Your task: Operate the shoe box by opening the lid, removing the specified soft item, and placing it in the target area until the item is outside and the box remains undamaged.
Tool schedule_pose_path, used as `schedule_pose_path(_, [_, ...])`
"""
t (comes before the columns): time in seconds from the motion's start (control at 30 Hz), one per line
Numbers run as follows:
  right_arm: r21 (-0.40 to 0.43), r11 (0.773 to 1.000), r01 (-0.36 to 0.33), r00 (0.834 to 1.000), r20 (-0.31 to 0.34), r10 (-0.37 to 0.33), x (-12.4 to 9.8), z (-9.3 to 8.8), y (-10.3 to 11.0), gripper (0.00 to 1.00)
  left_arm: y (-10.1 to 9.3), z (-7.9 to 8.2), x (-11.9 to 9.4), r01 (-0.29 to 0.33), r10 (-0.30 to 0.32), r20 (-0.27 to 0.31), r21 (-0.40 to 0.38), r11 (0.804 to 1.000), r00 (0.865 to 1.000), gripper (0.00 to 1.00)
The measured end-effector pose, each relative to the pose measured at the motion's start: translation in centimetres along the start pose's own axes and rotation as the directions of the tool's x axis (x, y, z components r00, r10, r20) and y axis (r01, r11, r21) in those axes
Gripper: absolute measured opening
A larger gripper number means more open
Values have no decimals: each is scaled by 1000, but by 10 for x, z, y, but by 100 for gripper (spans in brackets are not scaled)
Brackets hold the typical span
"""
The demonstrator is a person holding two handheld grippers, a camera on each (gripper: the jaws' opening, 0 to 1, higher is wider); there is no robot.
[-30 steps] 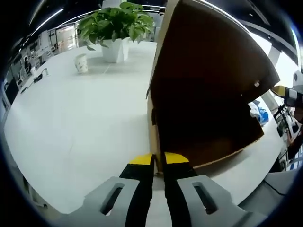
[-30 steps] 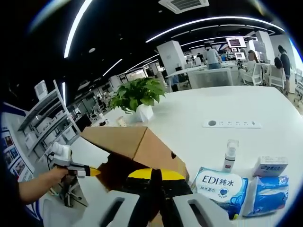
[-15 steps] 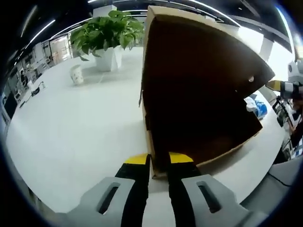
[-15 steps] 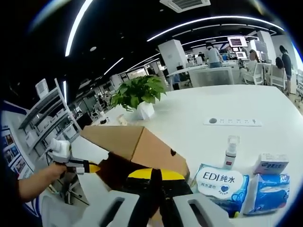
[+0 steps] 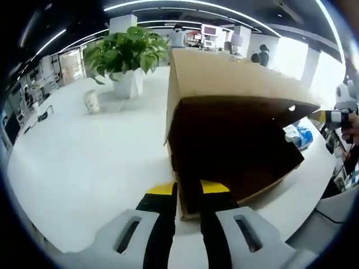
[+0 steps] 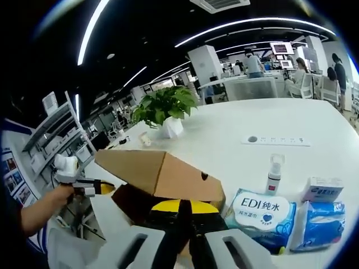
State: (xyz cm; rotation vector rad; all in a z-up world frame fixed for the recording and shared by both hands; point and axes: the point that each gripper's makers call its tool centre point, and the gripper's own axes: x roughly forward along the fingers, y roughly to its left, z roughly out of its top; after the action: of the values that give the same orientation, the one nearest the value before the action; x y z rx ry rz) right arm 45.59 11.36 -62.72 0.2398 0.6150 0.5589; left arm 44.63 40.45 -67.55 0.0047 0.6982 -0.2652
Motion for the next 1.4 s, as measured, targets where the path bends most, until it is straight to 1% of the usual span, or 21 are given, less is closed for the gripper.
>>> schedule_pose_path(0.17, [0,1000,-4,1000,-1,4,0,-4,0,0,-1,7,-5,11,-11,25,3,1000,1000,14])
schedule_pose_path(0.23, [1,1000,-6,1000,-8,6,0,-6,0,0,0,11,-6,10,-11,46,20,1000,999,14])
schedule_pose_path(0.4, [3,1000,-10,1000,-12,10,0,-11,-1,0,0,13,-9,17,-18,60,26,1000,998,15])
schedule_pose_path(0.67, [-2,1000,-14,1000,-23,14,0,-21,-1,1,-3,19,-12,50,-54,103,38,998,993,15])
schedule_pose_path(1.0, [-26,999,-23,999,-35,22,1,-31,-2,3,-8,21,-15,92,-100,126,65,994,987,17])
schedule_pose_path(1.17, [-45,998,-44,999,-27,43,1,-35,0,3,-9,23,-17,102,-112,136,81,992,984,18])
schedule_pose_path(1.27, [-40,997,-60,998,-16,60,1,-35,3,7,-10,23,-18,105,-116,141,83,991,983,18])
schedule_pose_path(1.4, [-54,996,-72,997,-10,72,1,-35,6,9,-10,23,-20,108,-122,145,99,989,982,19])
